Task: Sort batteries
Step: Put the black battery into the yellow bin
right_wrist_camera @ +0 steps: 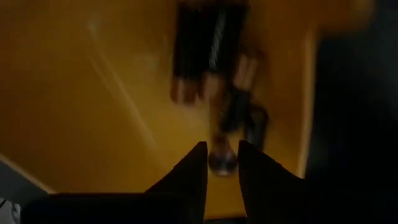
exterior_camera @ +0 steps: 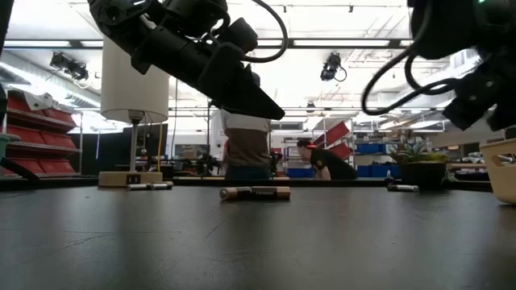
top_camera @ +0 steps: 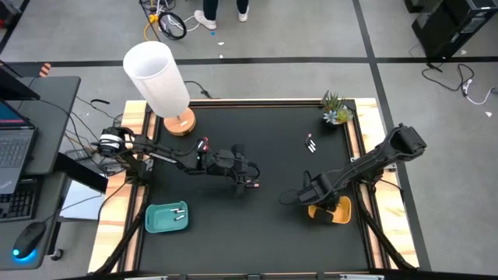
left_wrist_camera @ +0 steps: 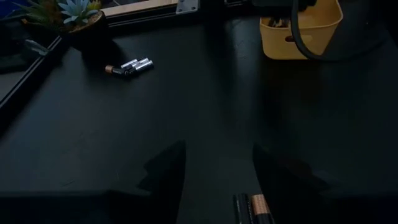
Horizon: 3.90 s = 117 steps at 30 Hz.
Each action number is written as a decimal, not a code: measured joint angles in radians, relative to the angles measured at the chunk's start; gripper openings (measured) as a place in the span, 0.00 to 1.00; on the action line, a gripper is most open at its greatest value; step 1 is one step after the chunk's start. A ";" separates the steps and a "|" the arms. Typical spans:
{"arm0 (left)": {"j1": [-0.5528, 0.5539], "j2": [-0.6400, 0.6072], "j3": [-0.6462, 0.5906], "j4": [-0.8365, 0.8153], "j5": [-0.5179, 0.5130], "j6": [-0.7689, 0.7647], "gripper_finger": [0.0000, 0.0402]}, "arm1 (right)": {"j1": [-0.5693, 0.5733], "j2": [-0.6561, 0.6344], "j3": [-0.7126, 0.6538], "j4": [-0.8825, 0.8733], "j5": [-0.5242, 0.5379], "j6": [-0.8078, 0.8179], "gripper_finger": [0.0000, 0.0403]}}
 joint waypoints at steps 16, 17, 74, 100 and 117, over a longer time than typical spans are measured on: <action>0.000 0.000 0.000 -0.023 -0.006 0.021 0.50 | -0.016 -0.174 0.207 -0.321 0.197 0.015 0.29; 0.000 0.000 0.000 -0.031 -0.006 0.019 0.50 | -0.019 -0.195 0.228 -0.324 0.263 0.010 0.28; -0.172 0.095 0.027 -0.366 -0.200 -0.667 0.50 | -0.353 -0.243 -0.555 2.015 0.936 -0.942 0.14; -0.195 0.050 0.023 -0.456 -0.244 -0.522 0.14 | -0.341 -0.243 -0.538 1.976 0.932 -0.950 0.13; -0.110 -0.066 0.026 -0.144 -0.129 -0.077 0.14 | -0.194 -0.233 -0.242 1.385 0.584 -0.978 0.32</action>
